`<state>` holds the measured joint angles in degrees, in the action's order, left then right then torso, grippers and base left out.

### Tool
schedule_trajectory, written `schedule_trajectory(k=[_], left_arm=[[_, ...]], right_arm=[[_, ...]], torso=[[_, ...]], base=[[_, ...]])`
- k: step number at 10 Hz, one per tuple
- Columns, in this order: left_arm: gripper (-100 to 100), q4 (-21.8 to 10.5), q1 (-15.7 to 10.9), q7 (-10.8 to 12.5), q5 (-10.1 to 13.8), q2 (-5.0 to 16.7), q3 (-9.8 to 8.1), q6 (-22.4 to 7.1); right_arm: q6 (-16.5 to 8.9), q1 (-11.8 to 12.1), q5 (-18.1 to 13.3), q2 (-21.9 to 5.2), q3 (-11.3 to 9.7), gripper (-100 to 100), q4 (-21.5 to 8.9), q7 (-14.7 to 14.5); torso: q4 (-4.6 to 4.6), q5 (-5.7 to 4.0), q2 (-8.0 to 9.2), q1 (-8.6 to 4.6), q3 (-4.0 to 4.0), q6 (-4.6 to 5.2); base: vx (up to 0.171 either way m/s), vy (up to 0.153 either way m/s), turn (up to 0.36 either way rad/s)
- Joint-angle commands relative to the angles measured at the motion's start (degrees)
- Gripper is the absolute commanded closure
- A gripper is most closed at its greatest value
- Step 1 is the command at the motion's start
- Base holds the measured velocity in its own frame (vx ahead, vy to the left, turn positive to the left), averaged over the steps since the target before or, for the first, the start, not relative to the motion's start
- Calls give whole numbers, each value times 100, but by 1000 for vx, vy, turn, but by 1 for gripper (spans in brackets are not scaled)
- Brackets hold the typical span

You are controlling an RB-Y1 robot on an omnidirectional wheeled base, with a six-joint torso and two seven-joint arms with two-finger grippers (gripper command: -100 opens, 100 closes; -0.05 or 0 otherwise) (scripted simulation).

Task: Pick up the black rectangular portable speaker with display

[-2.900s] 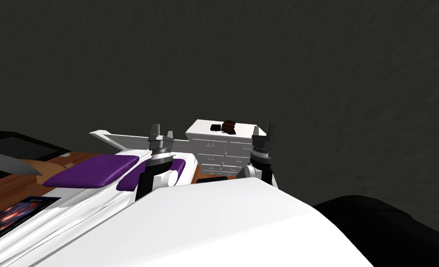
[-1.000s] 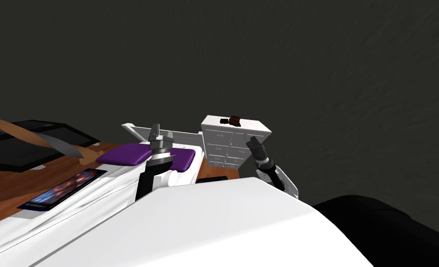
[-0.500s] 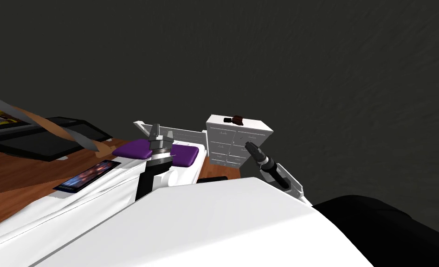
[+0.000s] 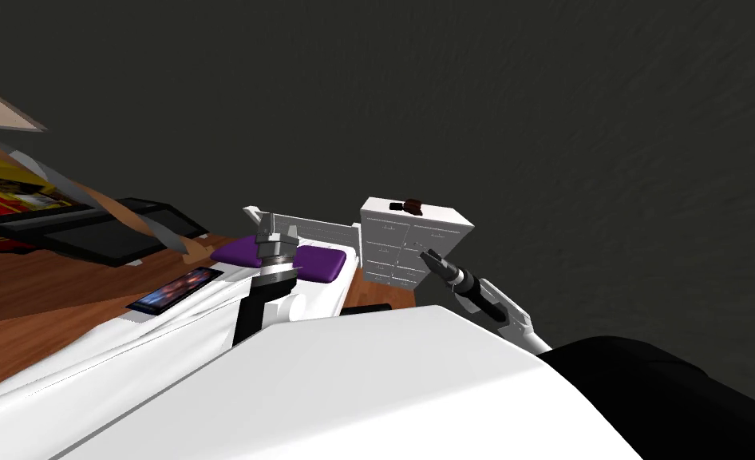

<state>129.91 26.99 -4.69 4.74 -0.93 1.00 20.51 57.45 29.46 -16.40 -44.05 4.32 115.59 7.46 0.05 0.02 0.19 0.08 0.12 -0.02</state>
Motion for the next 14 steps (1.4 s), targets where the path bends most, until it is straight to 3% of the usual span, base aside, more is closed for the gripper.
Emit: schedule_trajectory(k=[1, 2, 3, 5, 6, 8, 9, 11, 12, 14], left_arm=[[0, 0, 0, 0, 0, 0, 0, 0], [0, 0, 1, 0, 0, 0, 0, 0], [0, 0, 1, 0, 0, 0, -1, 0], [0, 0, 1, 0, 0, 0, 0, 0], [0, 0, 1, 0, 0, 0, -1, 0], [0, 0, 1, 0, 0, 0, -1, 0], [0, 0, 1, 0, 0, 0, -1, 0], [0, 0, 1, 0, 0, 0, -1, 0], [0, 0, 1, 0, 0, 0, -1, 0], [0, 0, 1, 0, 0, 0, -1, 0]], right_arm=[[91, -2, -70, -286, 33, -100, -120, 62], [91, -2, -70, -353, 33, -100, -120, 62], [270, -7, -249, -574, 66, -100, -390, 156], [270, -7, -249, -816, 66, -100, -418, 156], [444, -15, -436, -1039, 100, -100, -699, 255], [444, -15, -436, -1290, 100, -100, -731, 255], [615, -27, -630, -1510, 135, -100, -981, 360], [615, -27, -630, -1771, 135, -100, -1058, 360], [780, -40, -829, -1980, 172, -100, -1315, 469], [780, -40, -829, -2258, 172, -100, -1392, 469]], torso=[[0, 0, 0, 0, 0, 0], [1, 1, 2, 0, 2, 3], [0, 0, -6, -6, -2, 4], [1, 1, 0, 2, 1, 4], [0, -1, -7, -6, -3, 4], [0, 1, -3, -1, -1, 3], [0, -1, -8, -8, -3, 5], [-1, 0, -7, -2, -3, 4], [-1, -1, -11, -6, -5, 5], [0, 1, -6, -1, -2, 4]], base=[[-63, 40, 95], [-28, 17, 4], [-58, 47, 180], [-42, 31, 41], [-47, 40, 191], [-38, 26, 49], [-38, 35, 156], [-30, 31, 64], [-48, 43, 211], [-29, 27, 59]])
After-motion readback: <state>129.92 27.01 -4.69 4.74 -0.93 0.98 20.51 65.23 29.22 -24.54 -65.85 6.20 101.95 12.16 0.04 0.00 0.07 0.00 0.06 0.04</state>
